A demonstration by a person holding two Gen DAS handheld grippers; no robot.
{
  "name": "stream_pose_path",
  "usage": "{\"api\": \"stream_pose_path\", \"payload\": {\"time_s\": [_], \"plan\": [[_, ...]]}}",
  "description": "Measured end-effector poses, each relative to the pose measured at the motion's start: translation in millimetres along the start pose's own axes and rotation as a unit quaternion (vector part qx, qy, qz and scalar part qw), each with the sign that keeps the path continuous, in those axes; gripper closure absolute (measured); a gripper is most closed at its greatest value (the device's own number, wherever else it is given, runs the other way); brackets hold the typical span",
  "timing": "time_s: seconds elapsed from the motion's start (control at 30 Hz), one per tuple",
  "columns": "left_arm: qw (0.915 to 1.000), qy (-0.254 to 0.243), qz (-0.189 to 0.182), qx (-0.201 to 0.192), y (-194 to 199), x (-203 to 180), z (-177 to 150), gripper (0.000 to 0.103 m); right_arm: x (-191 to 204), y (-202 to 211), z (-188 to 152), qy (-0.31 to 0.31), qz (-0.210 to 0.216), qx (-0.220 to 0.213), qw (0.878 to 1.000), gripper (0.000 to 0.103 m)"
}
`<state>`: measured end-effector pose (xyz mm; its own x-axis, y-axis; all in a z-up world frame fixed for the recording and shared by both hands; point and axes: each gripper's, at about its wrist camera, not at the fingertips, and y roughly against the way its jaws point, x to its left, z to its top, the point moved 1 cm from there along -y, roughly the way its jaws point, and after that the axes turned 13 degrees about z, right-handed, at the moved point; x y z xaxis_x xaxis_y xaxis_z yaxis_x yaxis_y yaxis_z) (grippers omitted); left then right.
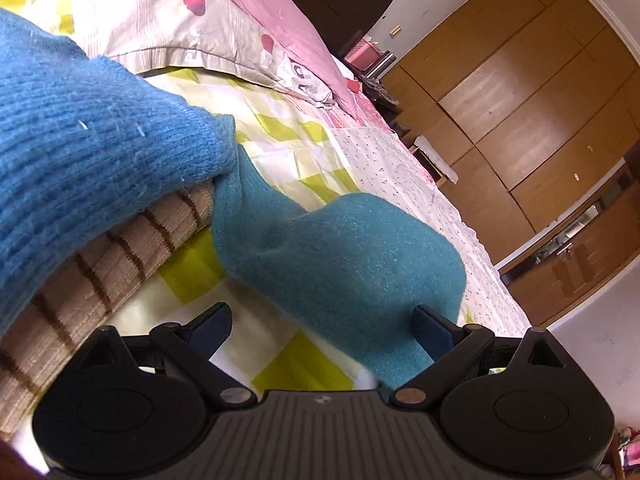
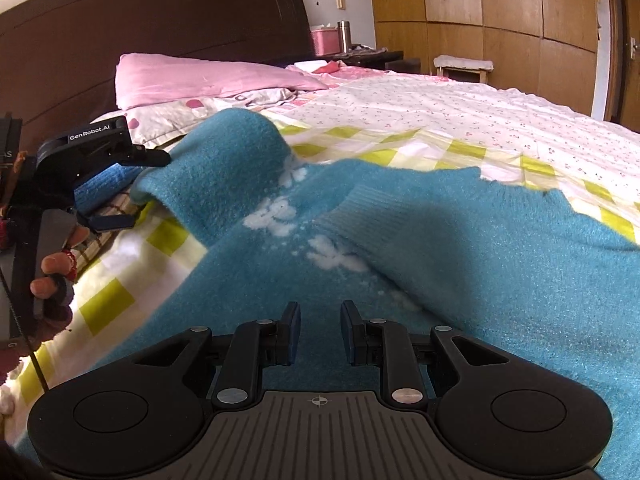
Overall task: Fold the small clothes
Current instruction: 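Grasp the other sleeve with the left gripper and fold it across, then grasp the sweater side edge with the right gripper and fold it inward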
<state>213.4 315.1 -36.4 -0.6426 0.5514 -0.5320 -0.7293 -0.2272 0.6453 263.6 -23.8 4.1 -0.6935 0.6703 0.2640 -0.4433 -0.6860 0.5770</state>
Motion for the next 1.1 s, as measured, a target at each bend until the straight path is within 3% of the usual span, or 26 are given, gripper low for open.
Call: {"api": "stream_pose_path", "payload": {"time_s": [0.17, 0.23, 0.37, 0.43, 0.53, 0.7, 0.77, 0.83, 0.87, 0.97, 1.0, 1.03, 1.1], "plan": [[0.9999, 0.012, 0.004, 0.008, -18.1, 2.1, 2.5, 0.012, -2.1, 1.7, -1.2, -0.011, 0.002, -0.005, 1.0, 0.081], [0.9998, 0.018, 0.0, 0.004, -19.9, 4.4, 3.6, 0.031, -3.0, 2.5, -1.2, -0.015, 0.003, -0.008, 1.0, 0.081], [0.9998, 0.007, -0.005, -0.018, -13.7, -1.8, 8.5, 0.047, -4.5, 7.1, -2.2, -0.02, 0.002, -0.011, 1.0, 0.081], [0.999, -0.016, -0.015, -0.038, -7.2, -13.0, 11.5, 0.054, -4.3, 10.7, -2.4, -0.021, 0.0, -0.012, 1.0, 0.081], [0.994, -0.078, -0.035, -0.068, 2.9, -43.1, 8.6, 0.054, -3.4, 19.2, -2.8, -0.022, -0.004, -0.015, 1.0, 0.081], [0.9767, -0.179, -0.091, -0.075, 5.0, -107.5, -22.2, 0.054, -6.6, 43.5, -5.1, -0.027, -0.02, -0.023, 0.999, 0.081], [0.9586, -0.249, -0.114, -0.079, 9.7, -136.7, -50.0, 0.054, -12.9, 56.2, -6.8, -0.032, -0.033, -0.029, 0.999, 0.081], [0.9284, -0.332, -0.142, -0.085, 20.5, -162.6, -85.9, 0.053, -21.4, 68.9, -10.3, -0.04, -0.046, -0.035, 0.998, 0.081], [0.9106, -0.374, -0.152, -0.089, 25.1, -171.9, -103.6, 0.053, -26.8, 74.6, -12.4, -0.044, -0.053, -0.038, 0.997, 0.081], [0.8422, -0.506, -0.161, -0.095, 39.7, -192.8, -162.4, 0.053, -46.5, 90.3, -21.8, -0.06, -0.08, -0.041, 0.994, 0.081], [0.8243, -0.535, -0.162, -0.09, 43.5, -194.2, -178.0, 0.053, -54.5, 95.6, -25.5, -0.071, -0.089, -0.043, 0.993, 0.081], [0.812, -0.554, -0.164, -0.082, 45.9, -193.3, -189.8, 0.053, -62.2, 100.3, -28.5, -0.084, -0.092, -0.046, 0.991, 0.08], [0.8051, -0.568, -0.158, -0.064, 49.2, -187.9, -204.1, 0.052, -74.4, 108.1, -32.0, -0.104, -0.093, -0.052, 0.989, 0.079]]}}
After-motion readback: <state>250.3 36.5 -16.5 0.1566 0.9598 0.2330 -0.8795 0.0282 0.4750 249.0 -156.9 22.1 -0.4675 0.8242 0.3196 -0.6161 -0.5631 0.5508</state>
